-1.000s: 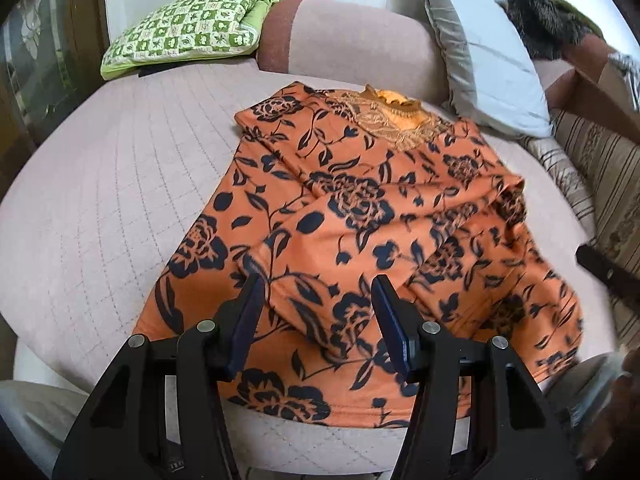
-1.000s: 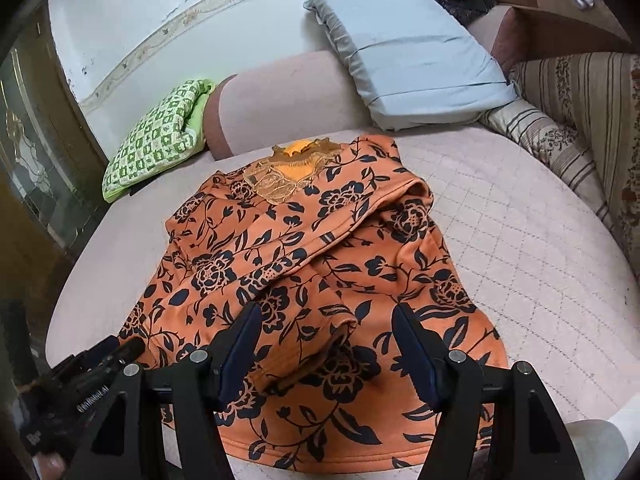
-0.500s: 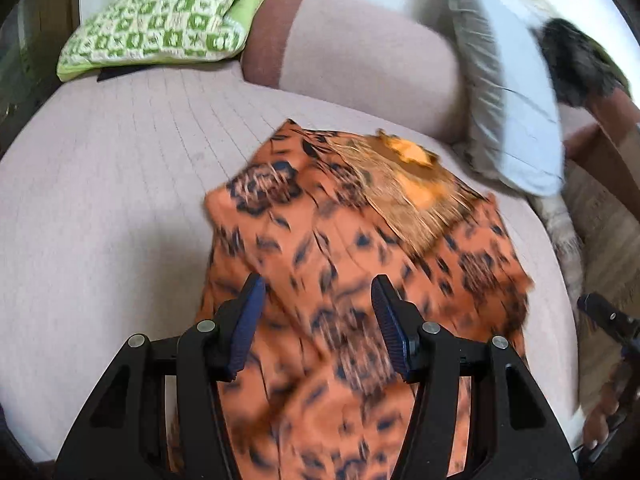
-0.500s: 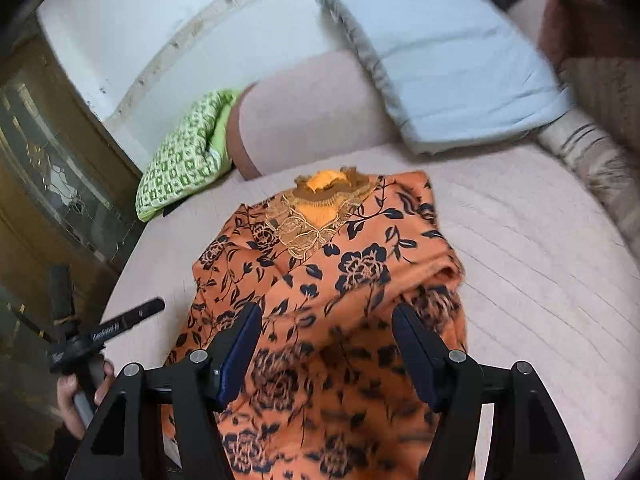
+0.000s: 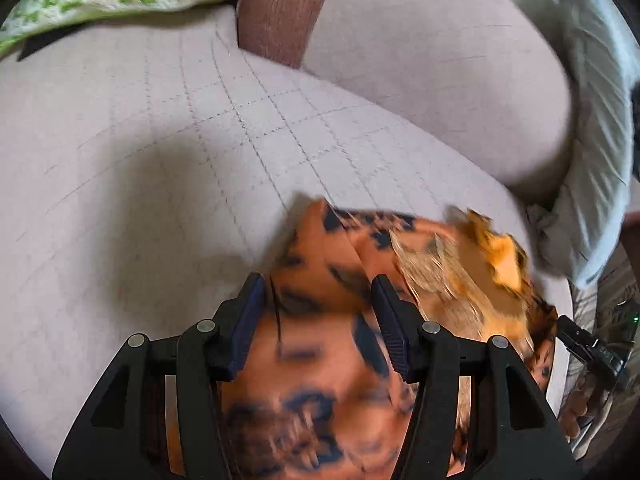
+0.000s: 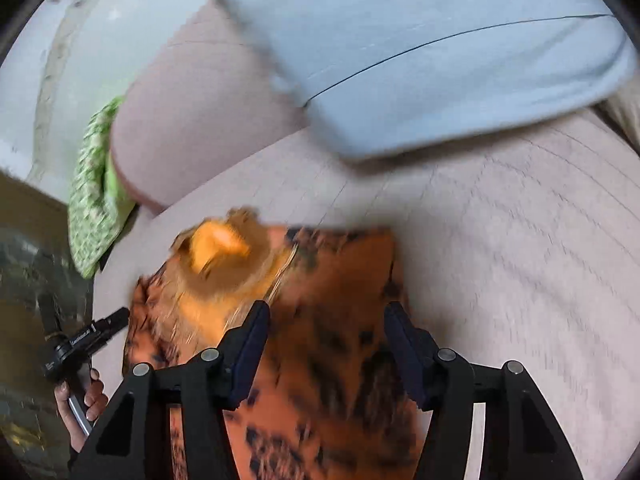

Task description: Fold small clothes

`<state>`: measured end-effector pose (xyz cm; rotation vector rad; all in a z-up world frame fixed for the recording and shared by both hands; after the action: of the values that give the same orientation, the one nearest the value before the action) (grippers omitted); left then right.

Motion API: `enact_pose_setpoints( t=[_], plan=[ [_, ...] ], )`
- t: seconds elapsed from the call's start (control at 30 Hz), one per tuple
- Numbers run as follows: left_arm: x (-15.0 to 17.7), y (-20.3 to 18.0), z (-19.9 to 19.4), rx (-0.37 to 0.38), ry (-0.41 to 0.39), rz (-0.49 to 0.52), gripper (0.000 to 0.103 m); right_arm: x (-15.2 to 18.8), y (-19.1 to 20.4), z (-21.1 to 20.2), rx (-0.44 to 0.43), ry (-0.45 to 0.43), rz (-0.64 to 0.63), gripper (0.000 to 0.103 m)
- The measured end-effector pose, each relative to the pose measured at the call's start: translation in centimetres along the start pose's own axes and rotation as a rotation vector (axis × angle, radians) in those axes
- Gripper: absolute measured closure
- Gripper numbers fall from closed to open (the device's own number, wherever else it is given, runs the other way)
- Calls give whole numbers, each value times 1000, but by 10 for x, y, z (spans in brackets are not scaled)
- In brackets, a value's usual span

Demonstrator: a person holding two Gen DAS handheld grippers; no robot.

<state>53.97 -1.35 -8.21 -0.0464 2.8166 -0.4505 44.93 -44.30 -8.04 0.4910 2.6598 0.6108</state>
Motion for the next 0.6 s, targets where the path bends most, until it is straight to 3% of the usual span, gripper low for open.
enact_pose_setpoints(
  t=[0.07,0.17,0.2,0.23,0.3,0.37,0.47,0.6],
  plan=[
    [-7,6,15,-2,25,-22,48,-12,-8,15,35,37,-4,47],
    [-13,3,13,21,-30,-23,48,-21,-18,35,44,78,-3,63],
    [-12,2,15,17,-23,-17,62,-23,-18,37,53,69,-7,68],
    [-11,0,17,4,-20,-4,91,-23,-16,36,65,56,-17,71],
    [-7,-5,12,7,-3,19,94,-24,-11,35,106,50,-47,90],
    [-6,-4,-13,50,-61,14,94,-25,-7,27,125,30,-52,92],
    [7,8,-79,164,-154,-36,94,-25,4,-16,101,-73,-51,93],
    [63,8,-171,232,-284,36,95,9,19,-99,42,-216,-96,94]
  ],
)
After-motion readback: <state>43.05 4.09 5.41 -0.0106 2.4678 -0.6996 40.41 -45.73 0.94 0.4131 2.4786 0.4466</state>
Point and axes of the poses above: each gripper's, at about its wrist camera, not at the fingertips, and z roughly the way its jaws point, y to its left, x to its underside, the point moved 4 cm from there along z, roughly the way its jaws point, and after that the axes turned 2 degrees about -z, right-handed, at the moved point
